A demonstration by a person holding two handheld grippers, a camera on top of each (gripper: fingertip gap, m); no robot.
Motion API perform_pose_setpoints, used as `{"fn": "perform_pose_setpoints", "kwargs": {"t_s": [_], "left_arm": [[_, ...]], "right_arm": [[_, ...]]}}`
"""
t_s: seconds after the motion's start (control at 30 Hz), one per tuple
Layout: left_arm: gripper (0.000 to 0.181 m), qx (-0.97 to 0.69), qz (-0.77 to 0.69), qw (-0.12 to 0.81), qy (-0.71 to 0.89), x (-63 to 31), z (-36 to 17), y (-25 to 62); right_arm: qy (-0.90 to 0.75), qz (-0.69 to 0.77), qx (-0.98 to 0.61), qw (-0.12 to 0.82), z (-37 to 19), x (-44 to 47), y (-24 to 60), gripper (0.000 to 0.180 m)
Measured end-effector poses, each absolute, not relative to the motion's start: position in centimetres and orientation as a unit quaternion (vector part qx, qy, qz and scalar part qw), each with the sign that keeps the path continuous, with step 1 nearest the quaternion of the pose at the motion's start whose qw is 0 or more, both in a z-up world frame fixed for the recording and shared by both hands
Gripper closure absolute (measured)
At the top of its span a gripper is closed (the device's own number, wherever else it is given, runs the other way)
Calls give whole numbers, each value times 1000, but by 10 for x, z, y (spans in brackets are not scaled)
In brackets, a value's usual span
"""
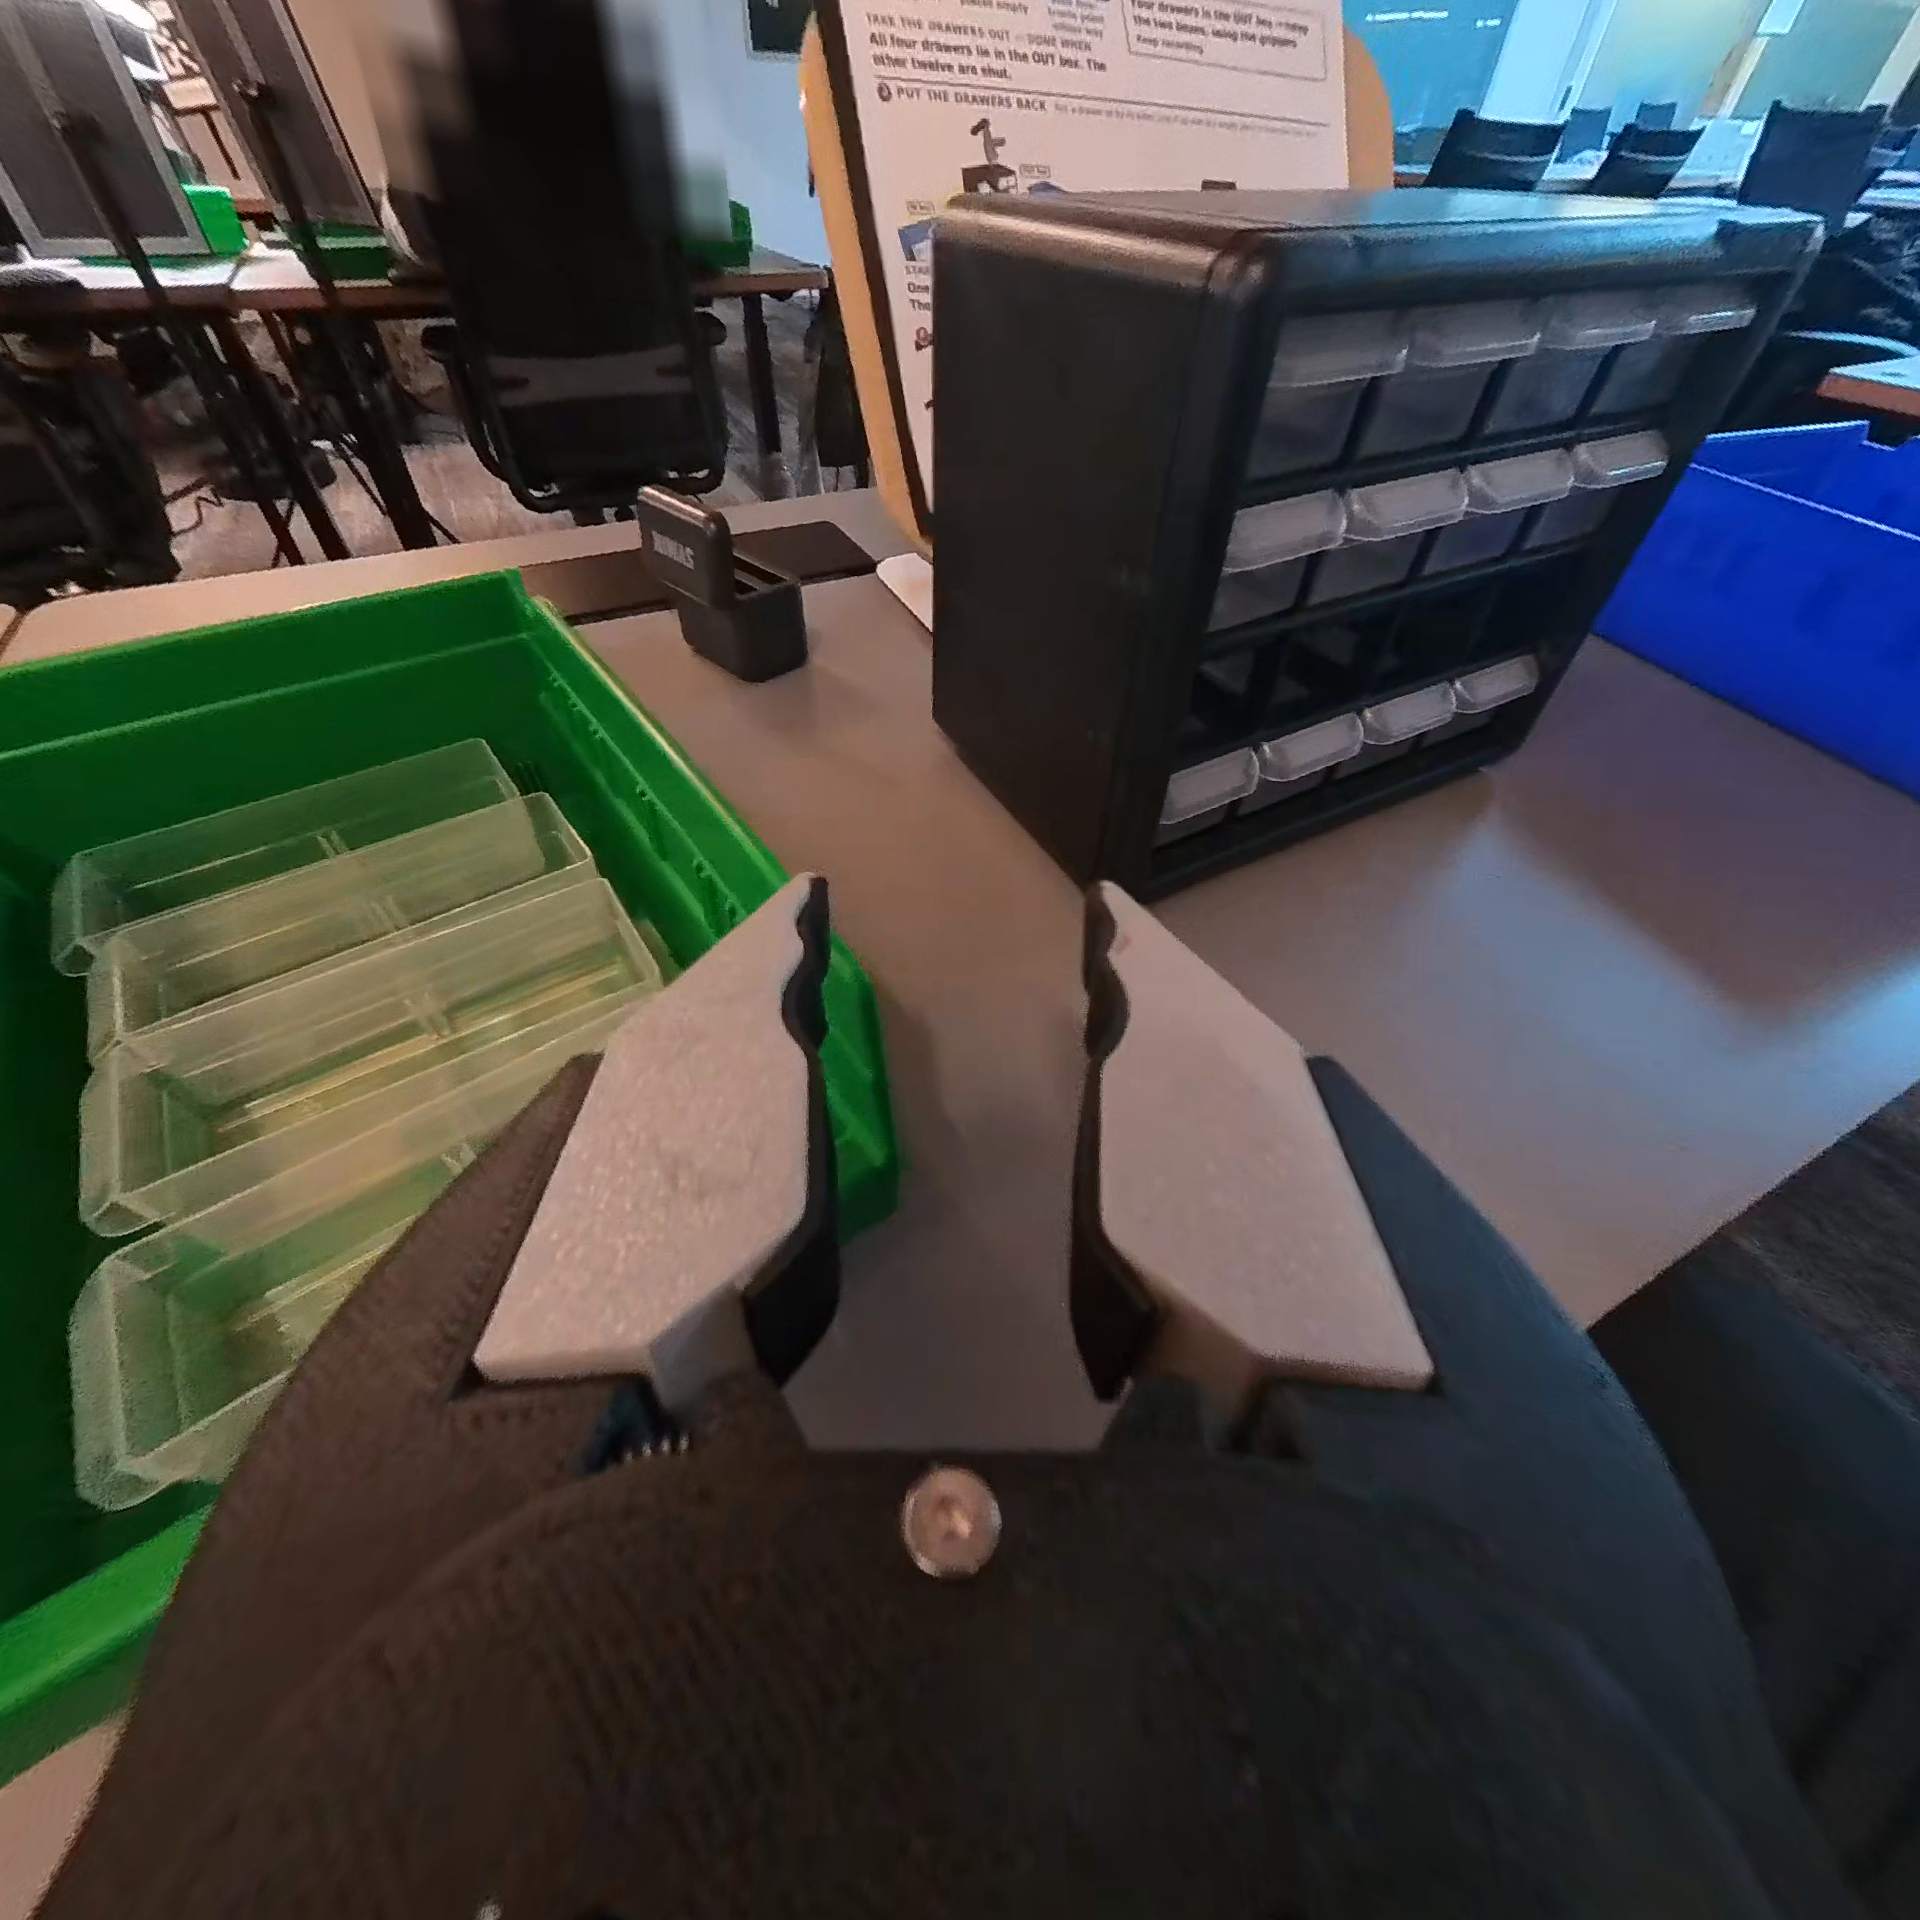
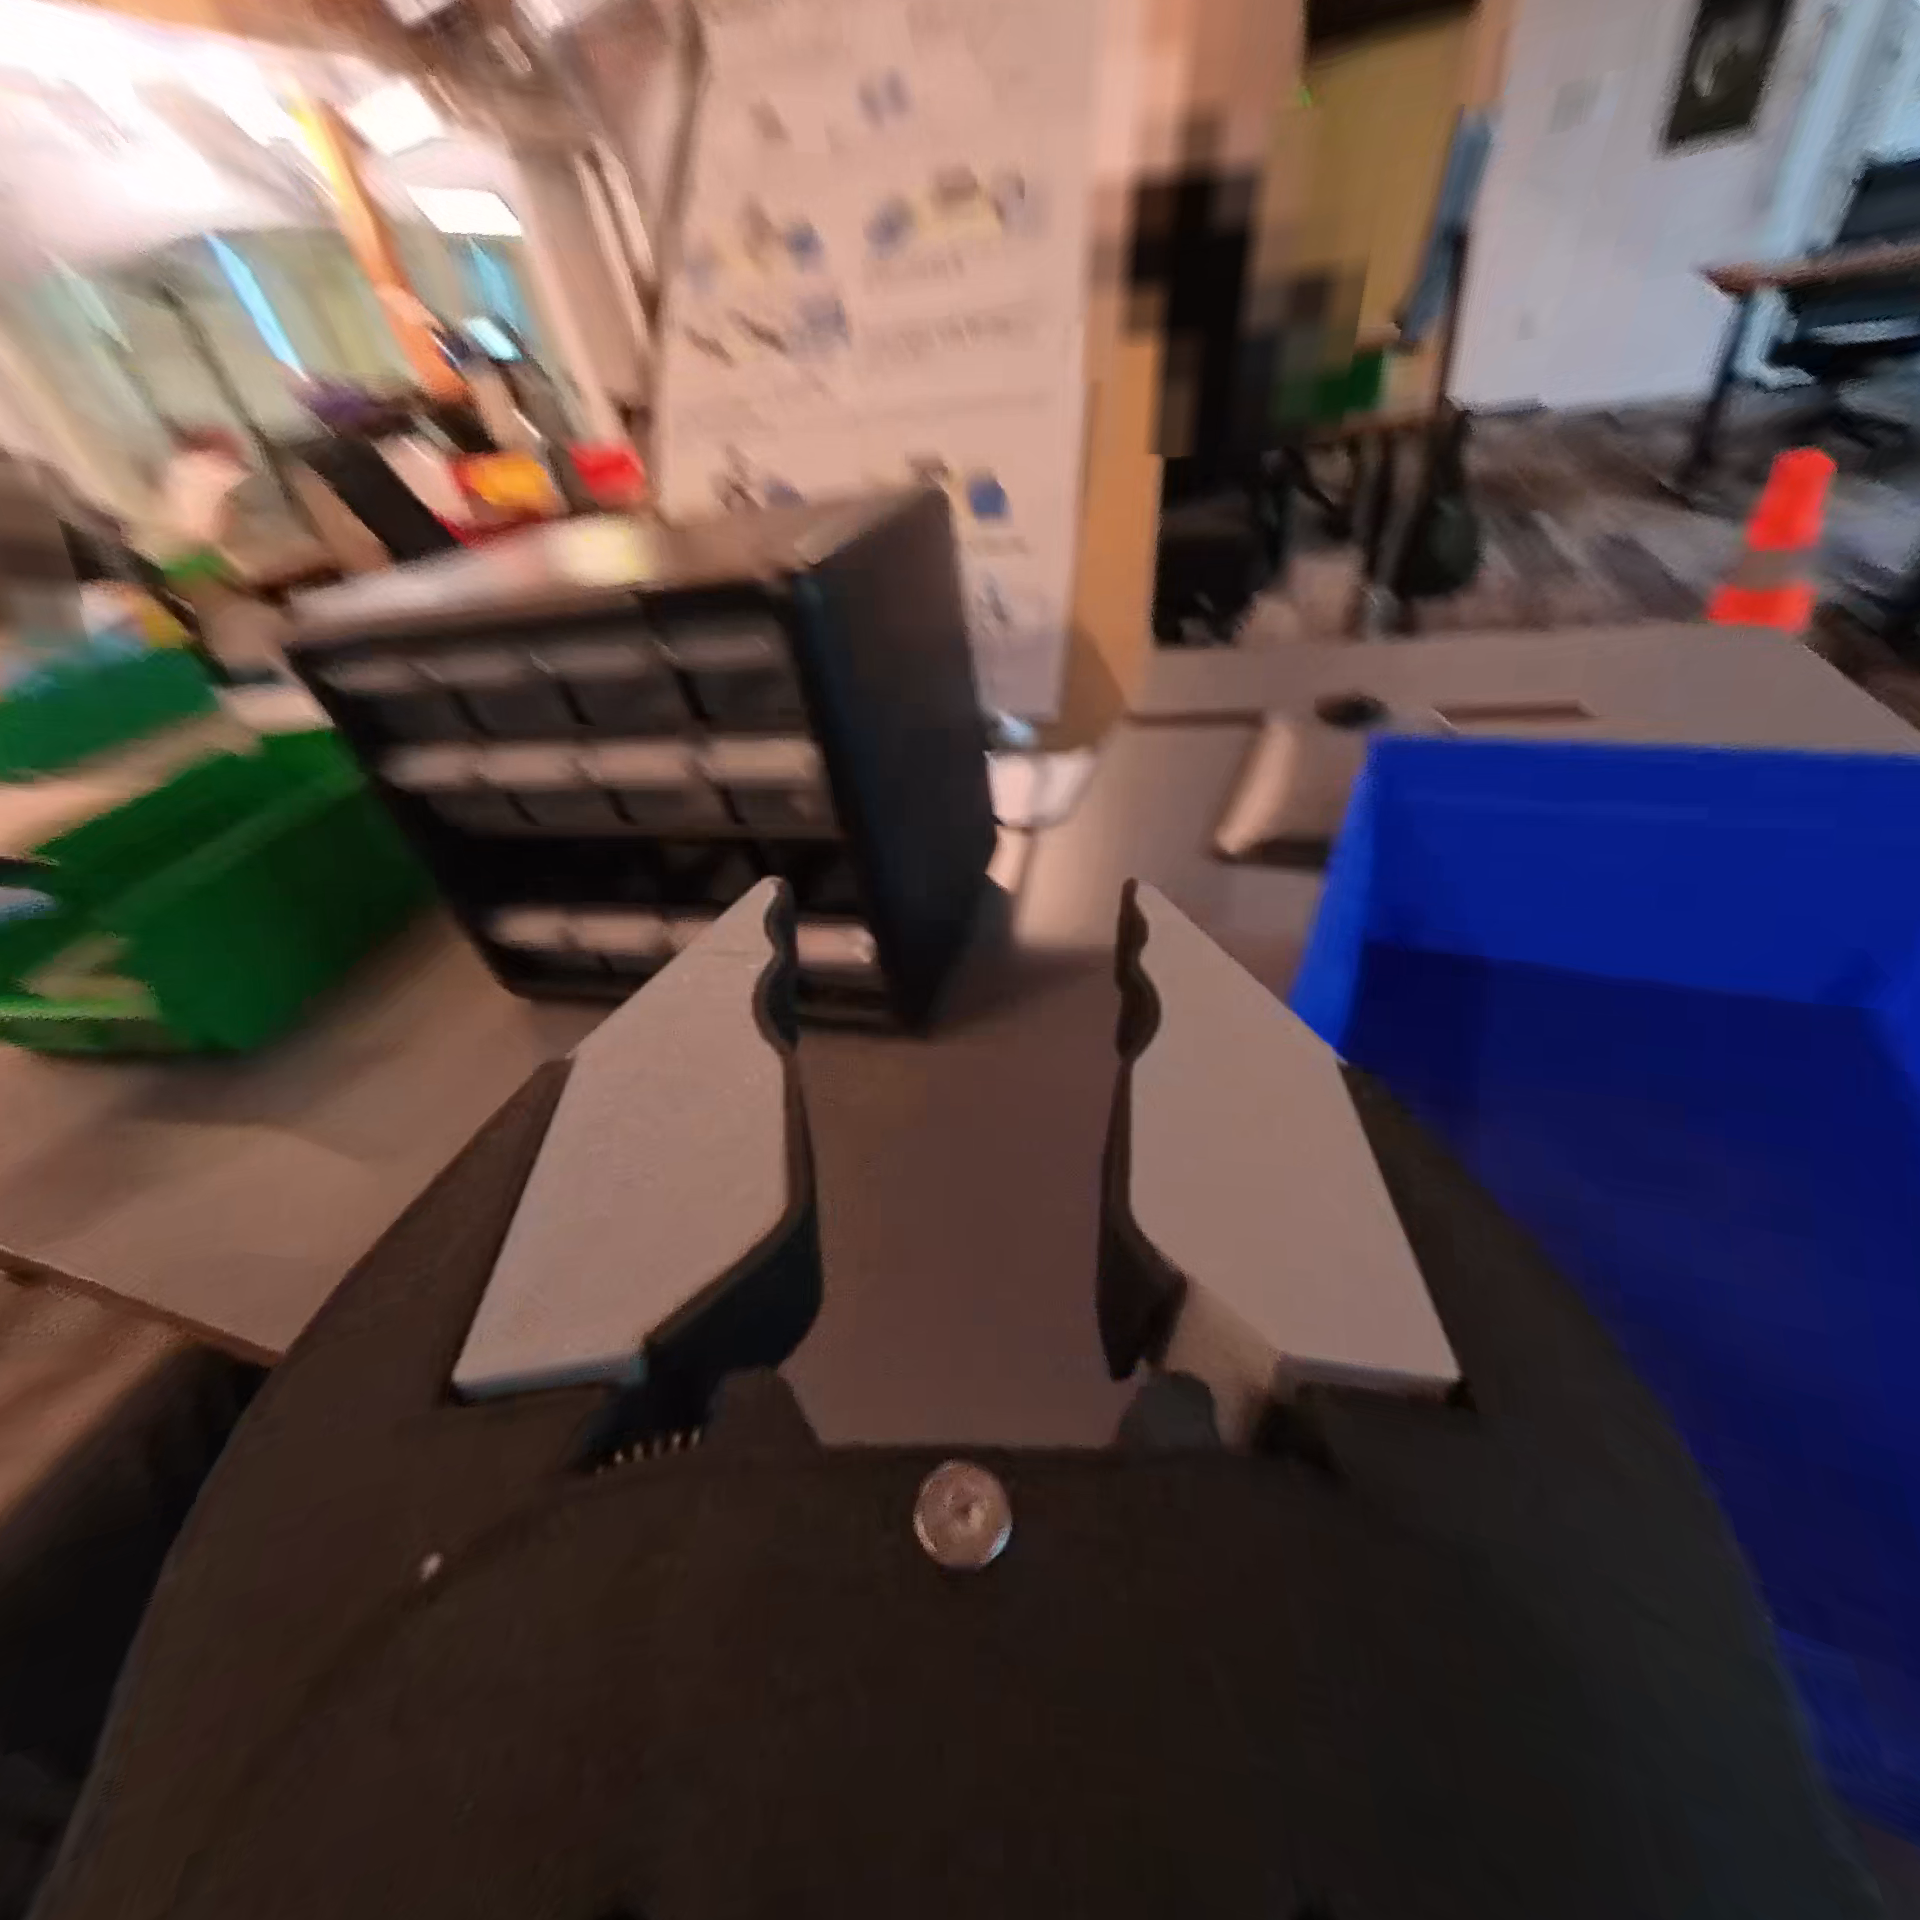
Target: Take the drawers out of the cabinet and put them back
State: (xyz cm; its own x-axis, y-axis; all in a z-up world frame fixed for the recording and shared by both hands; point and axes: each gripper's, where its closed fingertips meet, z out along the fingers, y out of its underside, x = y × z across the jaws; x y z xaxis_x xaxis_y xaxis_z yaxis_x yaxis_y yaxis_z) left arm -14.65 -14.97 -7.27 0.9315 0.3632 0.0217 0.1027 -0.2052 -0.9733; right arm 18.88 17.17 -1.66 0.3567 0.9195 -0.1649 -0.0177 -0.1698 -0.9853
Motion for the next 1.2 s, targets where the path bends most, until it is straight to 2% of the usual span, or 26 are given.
{"fn": "perform_pose_setpoints", "kwargs": {"t_s": [0.13,0.5,0.83,1.0,1.2], "left_arm": [[131,-774,115,607,-139,-142,-74,-147],[127,-782,111,598,-134,-142,-81,-145],[127,-778,108,602,-145,-151,-79,-151],[127,-773,104,607,-153,-154,-77,-152],[127,-770,108,610,-154,-156,-76,-154]], "right_arm": [[-369,468,-604,529,-13,177,160,123],[-414,479,-600,488,-40,140,141,110],[-505,419,-650,384,-128,70,110,91],[-530,347,-687,357,-167,63,116,92],[-537,330,-693,351,-178,59,116,95]]}}
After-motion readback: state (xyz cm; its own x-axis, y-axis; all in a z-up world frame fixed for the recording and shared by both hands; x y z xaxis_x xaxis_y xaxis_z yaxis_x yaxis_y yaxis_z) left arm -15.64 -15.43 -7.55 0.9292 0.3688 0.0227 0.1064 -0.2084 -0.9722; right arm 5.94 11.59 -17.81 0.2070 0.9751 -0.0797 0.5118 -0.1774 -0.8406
